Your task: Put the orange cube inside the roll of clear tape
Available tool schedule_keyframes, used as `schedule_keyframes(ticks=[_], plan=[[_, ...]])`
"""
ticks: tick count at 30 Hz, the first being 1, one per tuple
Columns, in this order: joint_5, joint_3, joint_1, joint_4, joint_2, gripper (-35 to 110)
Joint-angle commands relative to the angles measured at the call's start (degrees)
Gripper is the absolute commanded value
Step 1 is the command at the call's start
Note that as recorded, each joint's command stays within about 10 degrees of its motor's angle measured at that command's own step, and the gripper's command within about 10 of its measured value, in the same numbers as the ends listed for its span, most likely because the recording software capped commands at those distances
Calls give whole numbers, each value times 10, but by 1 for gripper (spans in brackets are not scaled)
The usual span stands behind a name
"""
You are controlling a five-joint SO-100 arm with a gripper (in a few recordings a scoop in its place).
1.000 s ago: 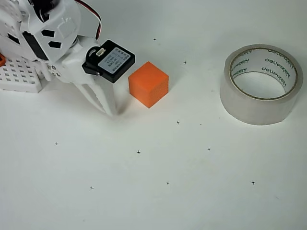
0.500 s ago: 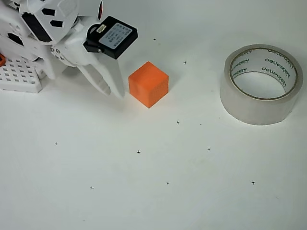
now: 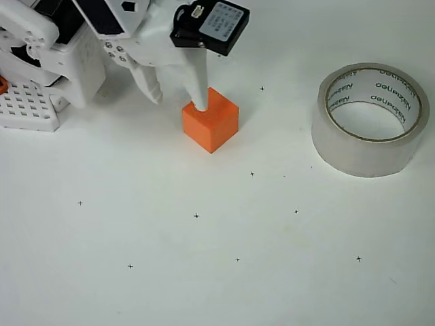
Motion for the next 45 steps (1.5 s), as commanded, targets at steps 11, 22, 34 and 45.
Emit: schedule_keyframes(ticks=[11,22,34,45], plan=[[20,-99,-49,-61,-134,39],[30,-129,-73,-68,-209,39],[40,-130,-81,-110,-284,43],[23,-117,-67,-137,-320,43]])
